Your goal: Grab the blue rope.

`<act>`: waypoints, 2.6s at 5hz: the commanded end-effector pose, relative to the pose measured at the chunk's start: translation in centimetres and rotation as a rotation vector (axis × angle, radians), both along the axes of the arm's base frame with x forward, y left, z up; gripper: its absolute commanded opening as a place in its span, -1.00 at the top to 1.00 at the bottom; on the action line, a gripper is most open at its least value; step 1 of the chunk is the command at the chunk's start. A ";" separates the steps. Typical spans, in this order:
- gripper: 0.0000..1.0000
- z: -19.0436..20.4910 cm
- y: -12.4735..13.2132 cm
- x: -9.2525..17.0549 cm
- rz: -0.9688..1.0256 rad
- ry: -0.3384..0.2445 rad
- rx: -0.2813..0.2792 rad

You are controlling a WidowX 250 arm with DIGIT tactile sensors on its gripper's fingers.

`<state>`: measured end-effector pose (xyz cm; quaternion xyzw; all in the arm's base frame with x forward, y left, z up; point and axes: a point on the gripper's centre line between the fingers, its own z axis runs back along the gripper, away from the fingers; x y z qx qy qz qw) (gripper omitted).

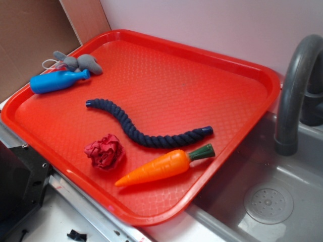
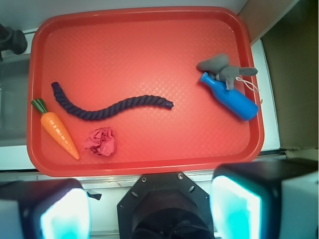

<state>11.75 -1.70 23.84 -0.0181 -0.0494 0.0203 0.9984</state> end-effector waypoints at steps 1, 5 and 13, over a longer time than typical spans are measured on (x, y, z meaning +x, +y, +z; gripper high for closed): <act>-1.00 0.0 0.0 0.0 0.000 0.000 0.000; -1.00 -11.1 0.7 5.2 0.894 -0.077 -0.176; 1.00 -21.4 -0.7 9.3 1.060 0.101 -0.077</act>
